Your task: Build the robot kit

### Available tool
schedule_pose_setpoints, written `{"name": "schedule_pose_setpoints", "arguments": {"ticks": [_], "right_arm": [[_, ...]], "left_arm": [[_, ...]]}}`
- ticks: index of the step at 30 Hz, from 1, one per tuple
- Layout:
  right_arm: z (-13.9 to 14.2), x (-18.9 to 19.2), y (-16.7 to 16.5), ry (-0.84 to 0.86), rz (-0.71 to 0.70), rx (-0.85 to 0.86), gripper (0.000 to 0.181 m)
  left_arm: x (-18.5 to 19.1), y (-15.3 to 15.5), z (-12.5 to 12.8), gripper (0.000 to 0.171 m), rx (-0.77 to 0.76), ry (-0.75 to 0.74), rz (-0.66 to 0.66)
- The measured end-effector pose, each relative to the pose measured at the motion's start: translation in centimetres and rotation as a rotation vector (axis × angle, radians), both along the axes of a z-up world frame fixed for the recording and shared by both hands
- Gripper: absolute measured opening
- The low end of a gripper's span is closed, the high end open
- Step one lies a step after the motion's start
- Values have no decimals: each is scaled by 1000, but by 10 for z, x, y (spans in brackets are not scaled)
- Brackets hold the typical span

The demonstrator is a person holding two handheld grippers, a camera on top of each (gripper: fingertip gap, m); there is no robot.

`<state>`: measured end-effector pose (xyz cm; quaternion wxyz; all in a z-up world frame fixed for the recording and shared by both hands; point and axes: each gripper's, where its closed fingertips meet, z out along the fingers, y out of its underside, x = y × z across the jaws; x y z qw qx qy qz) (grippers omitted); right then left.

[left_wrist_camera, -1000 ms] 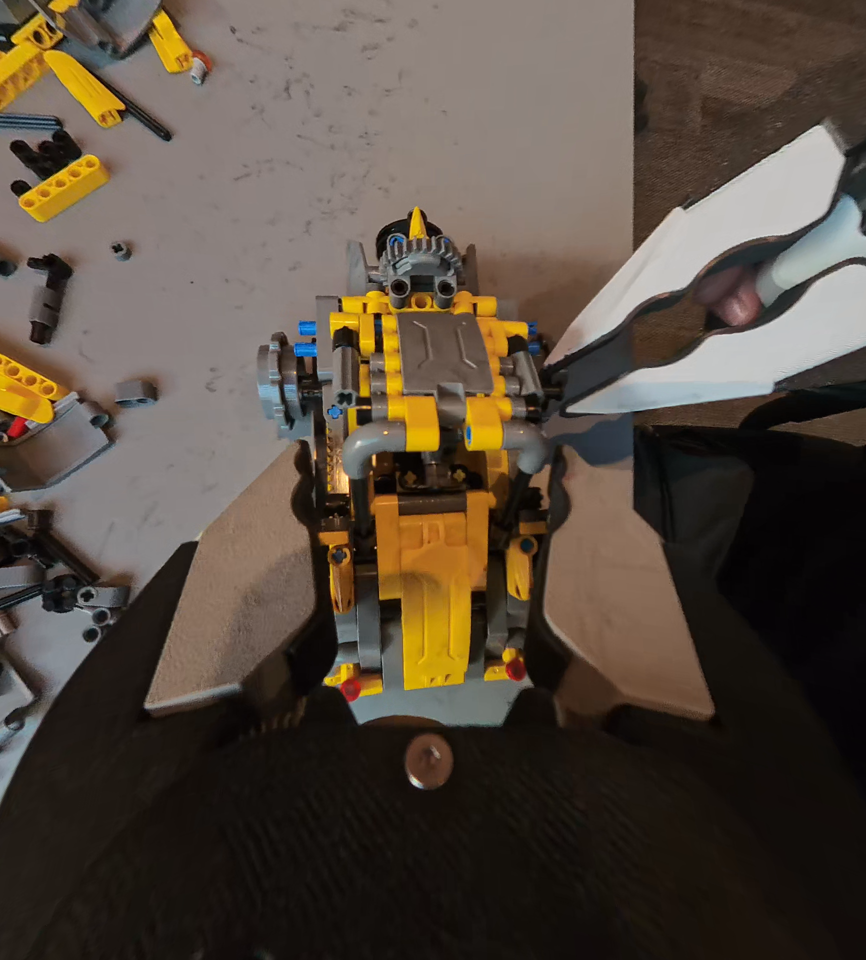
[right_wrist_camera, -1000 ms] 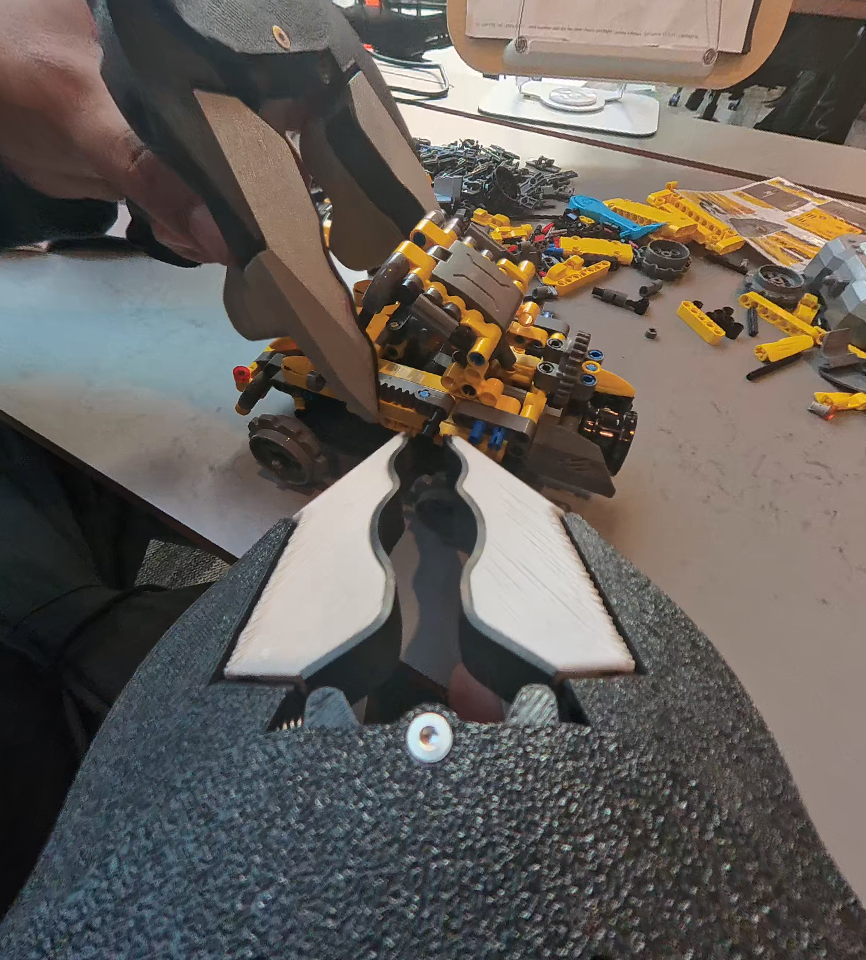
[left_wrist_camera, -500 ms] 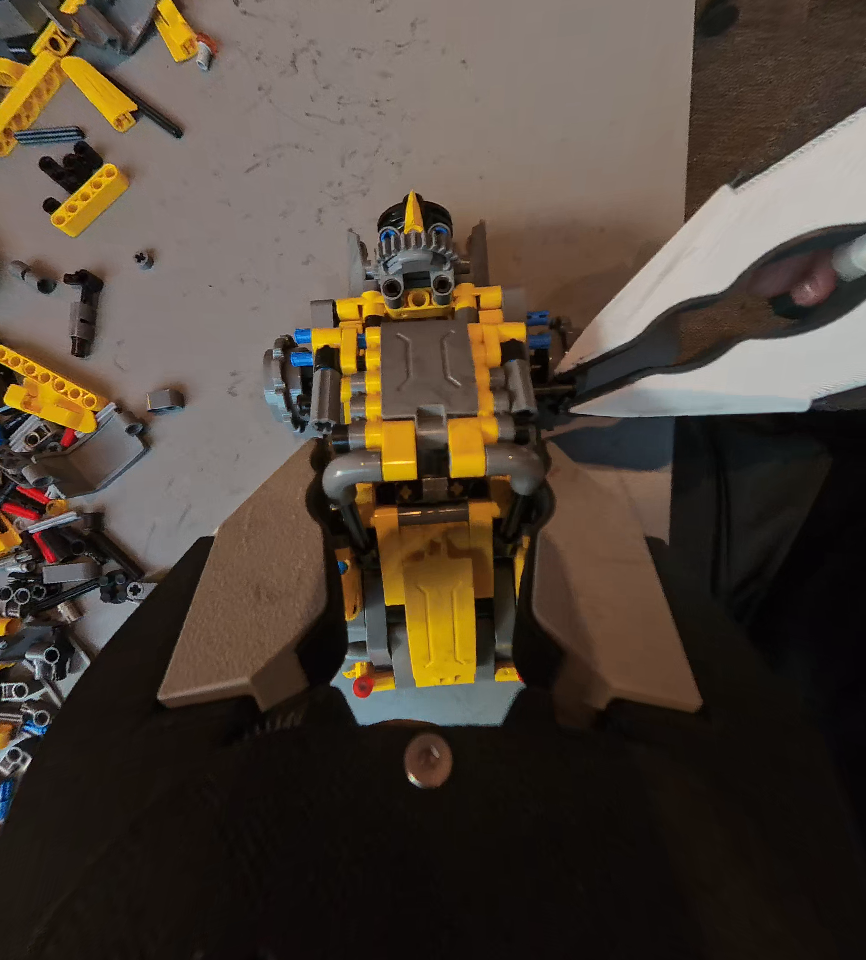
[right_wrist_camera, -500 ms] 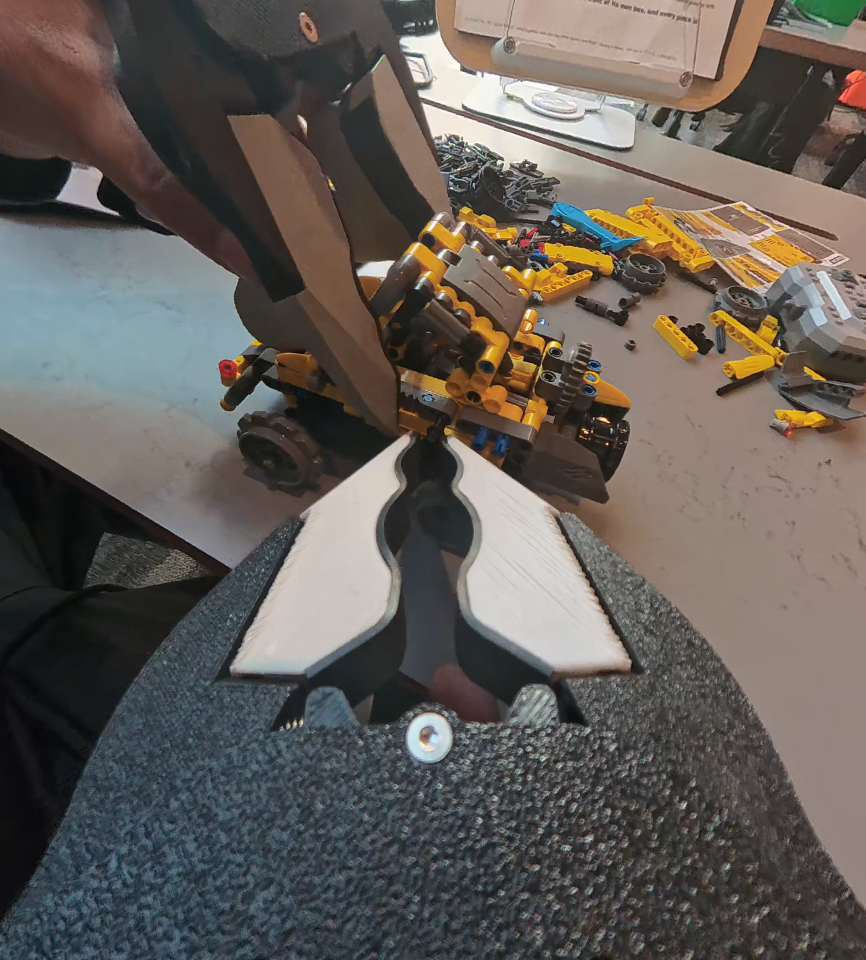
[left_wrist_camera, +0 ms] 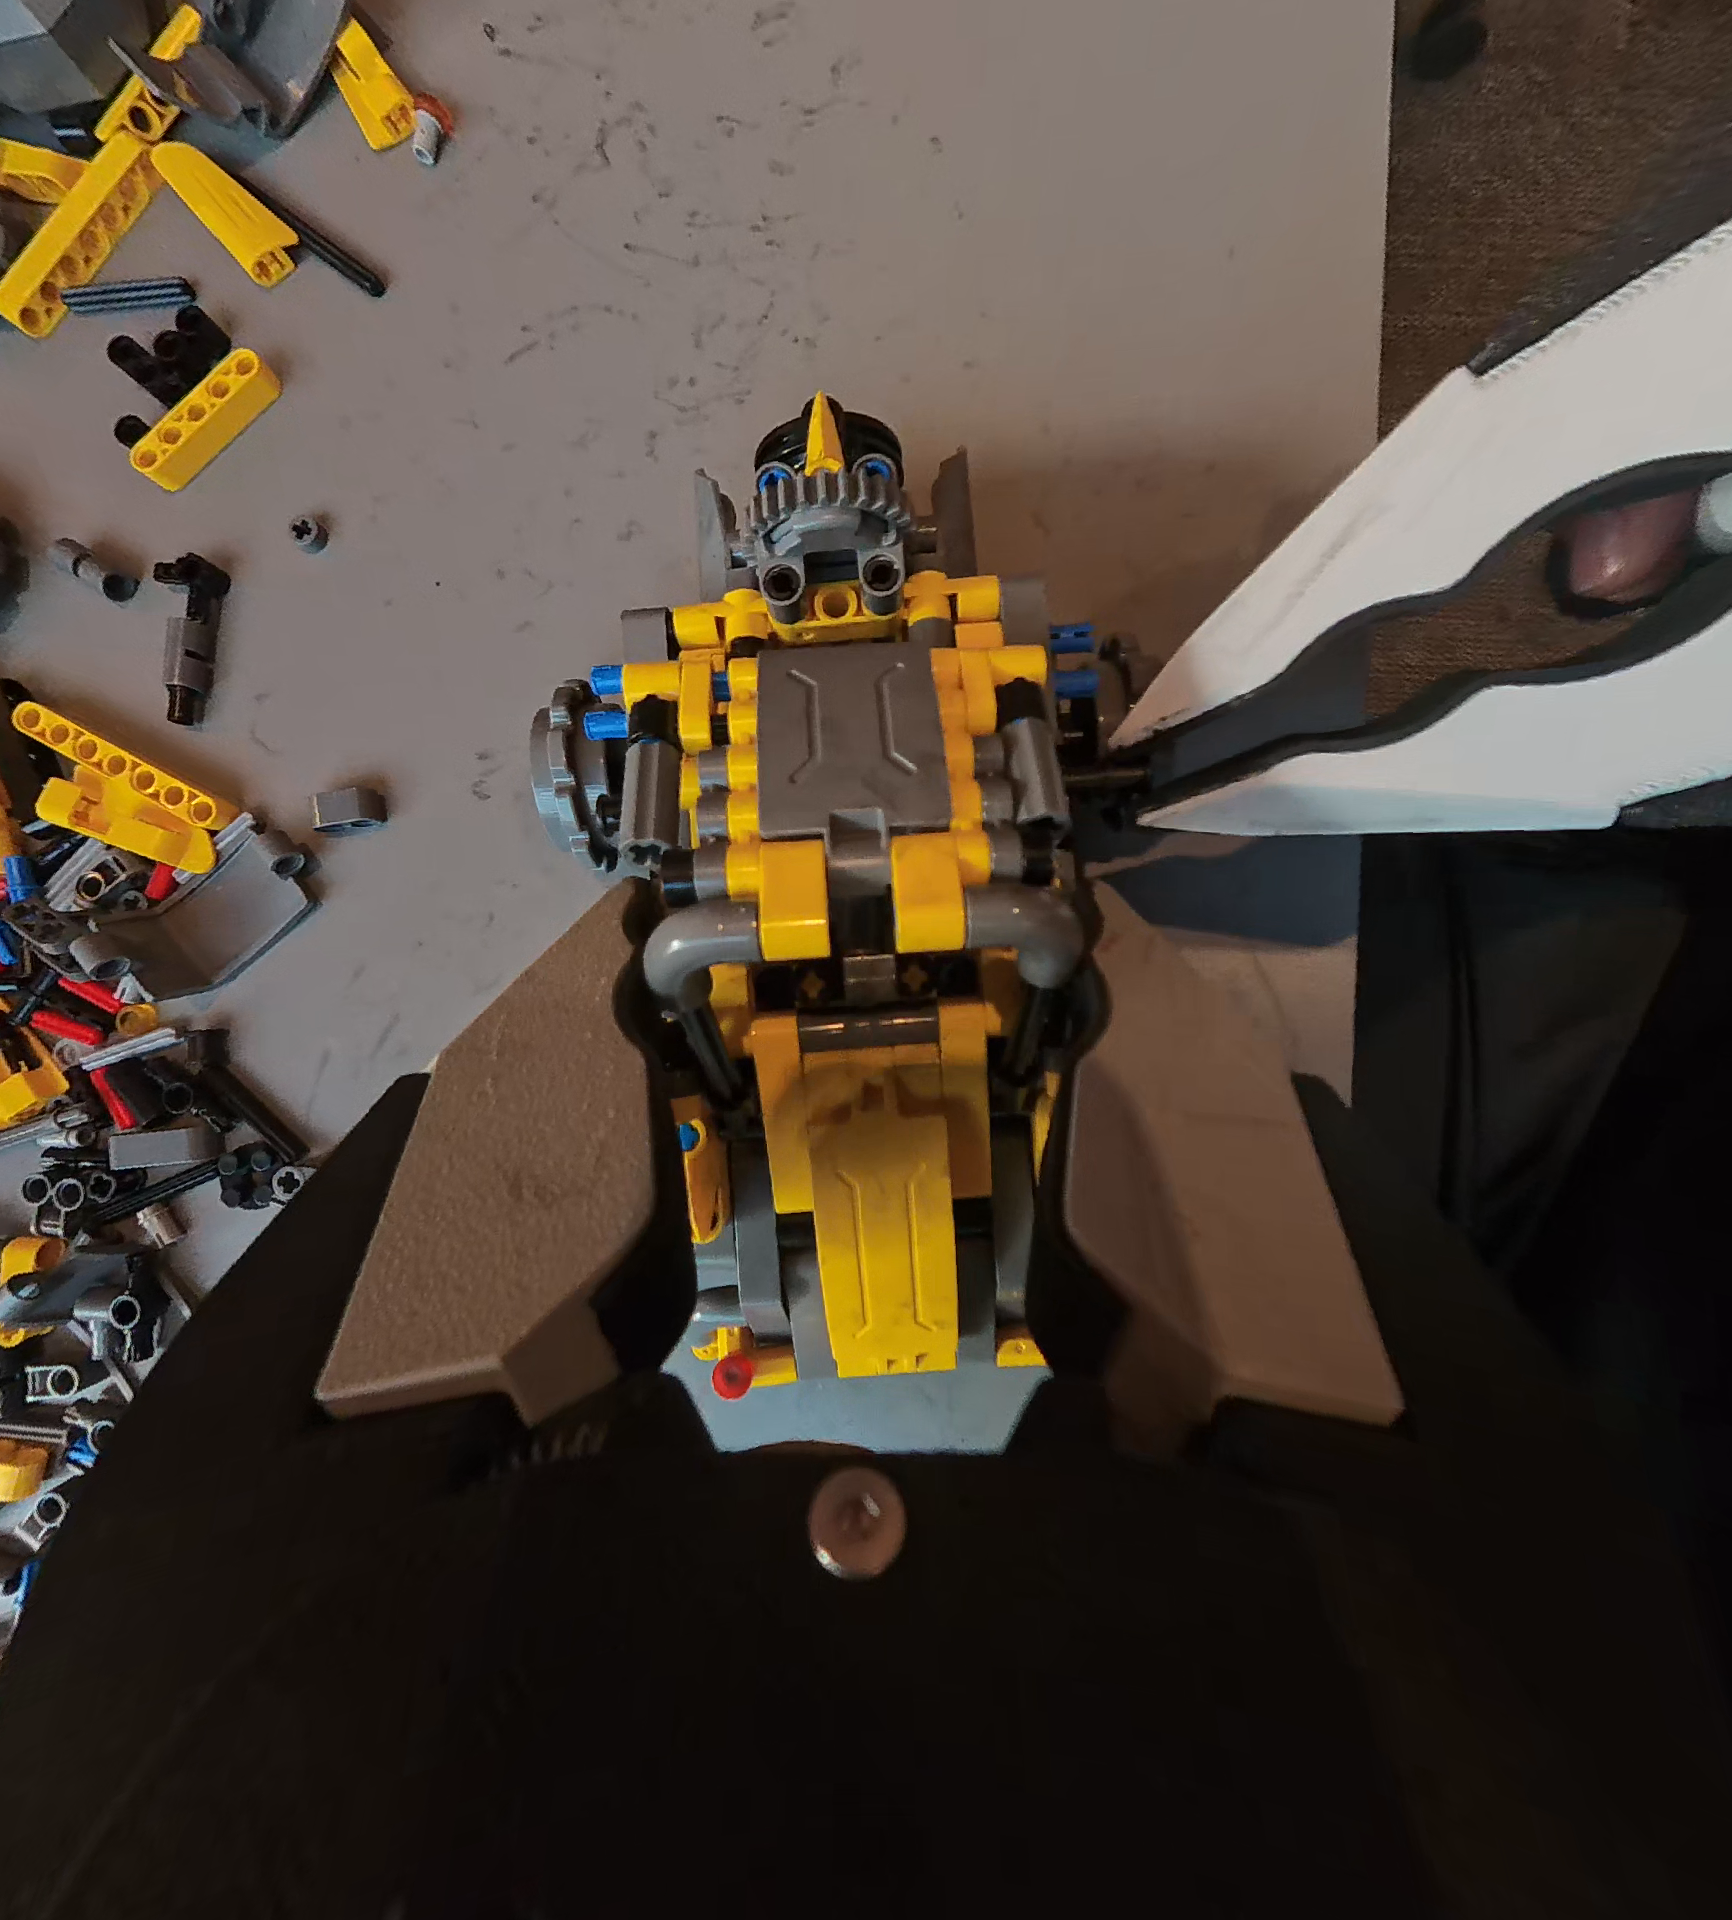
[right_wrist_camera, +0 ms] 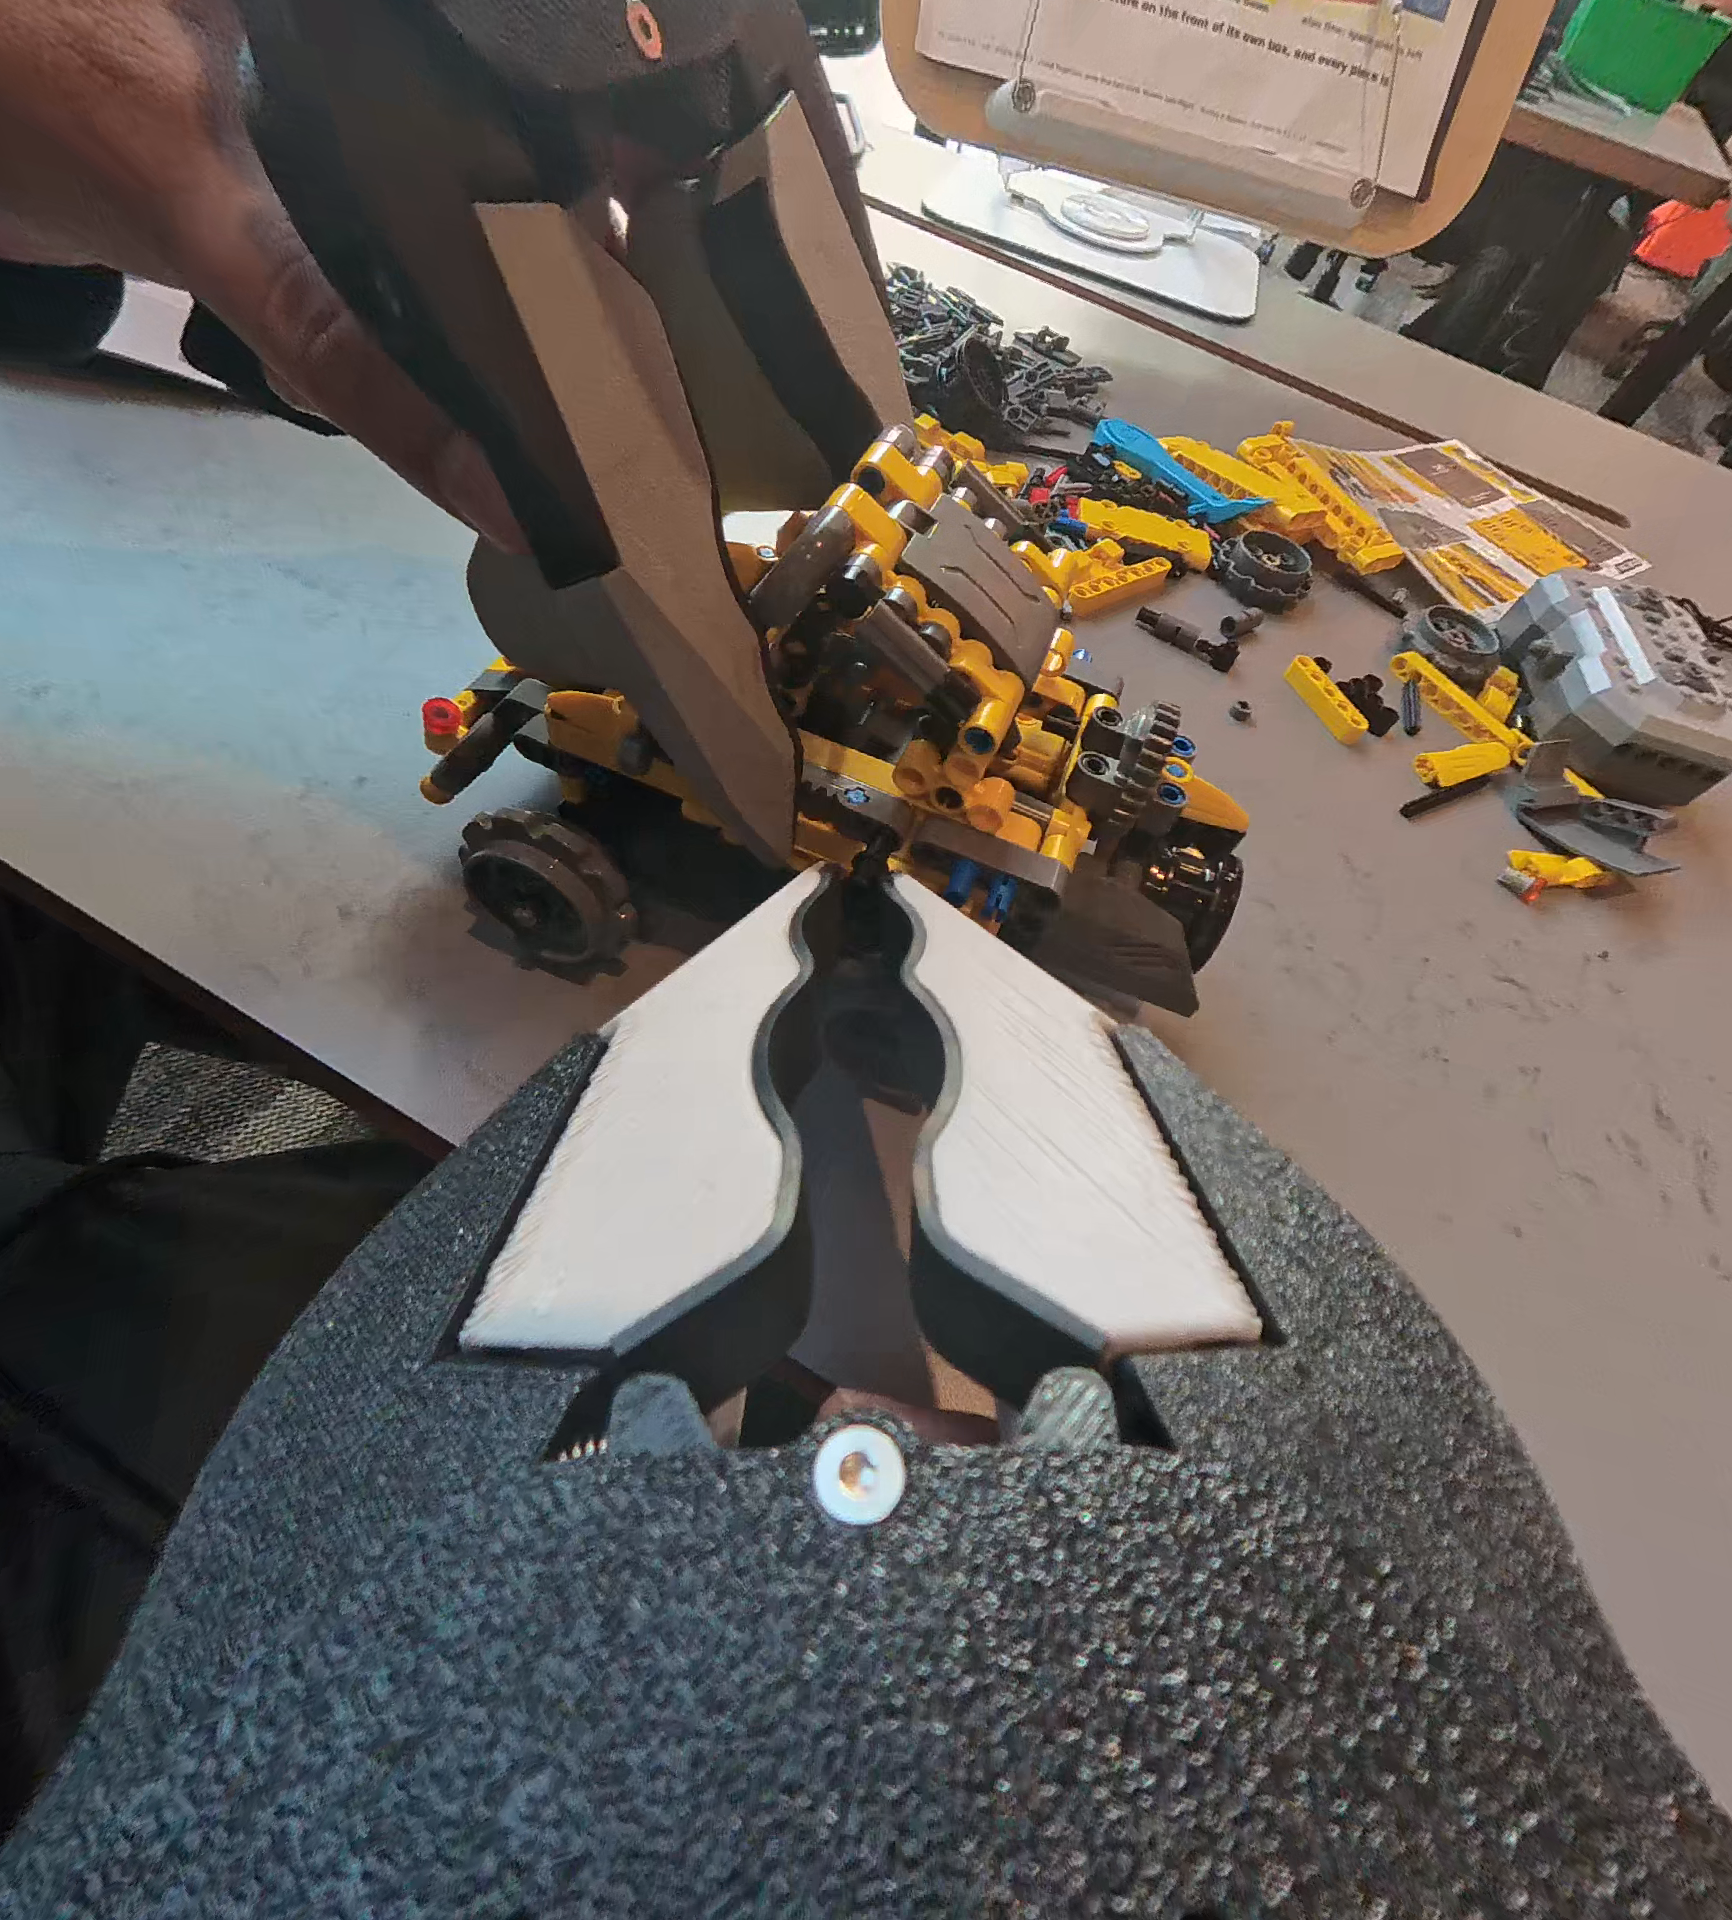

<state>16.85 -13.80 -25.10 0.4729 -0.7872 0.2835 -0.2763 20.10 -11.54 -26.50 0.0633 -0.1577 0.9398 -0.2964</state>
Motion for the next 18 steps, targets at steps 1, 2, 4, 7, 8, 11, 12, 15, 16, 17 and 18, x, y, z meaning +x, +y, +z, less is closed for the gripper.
{"name": "schedule_pose_setpoints", "arguments": {"ticks": [1, 2, 4, 7, 8, 11, 12, 15, 16, 17, 18], "right_arm": [[0, 0, 0, -6, -3, -5, 5], [0, 0, 0, -14, -3, -7, 5], [0, 0, 0, -29, 1, -3, 5], [0, 0, 0, -36, 1, -13, 5], [0, 0, 0, -38, 2, -22, 4], [0, -1, 0, -56, 7, -53, 4], [-1, -1, 0, -71, 12, -72, 4], [-2, -1, 0, -168, 8, -202, 4], [-2, 0, 0, -208, 4, -261, 2], [-2, 0, 0, -242, 3, -313, 2], [-2, 0, 0, -270, 6, -352, 2]], "left_arm": [[0, 0, 0, 76, -1, 2, -1], [0, 0, 0, 76, 0, 4, -2], [0, 0, -1, 76, 12, 9, -4], [0, 0, -1, 77, 37, 10, -10], [0, 0, -2, 77, 38, 12, -12], [0, 1, -2, 76, 33, 14, -21], [0, 1, -2, 76, 32, 14, -25], [0, 0, -2, 76, 30, 10, -21], [0, 1, -2, 76, 31, 11, -18], [0, 1, -2, 76, 34, 11, -17], [0, 1, -2, 76, 36, 11, -17]]}}
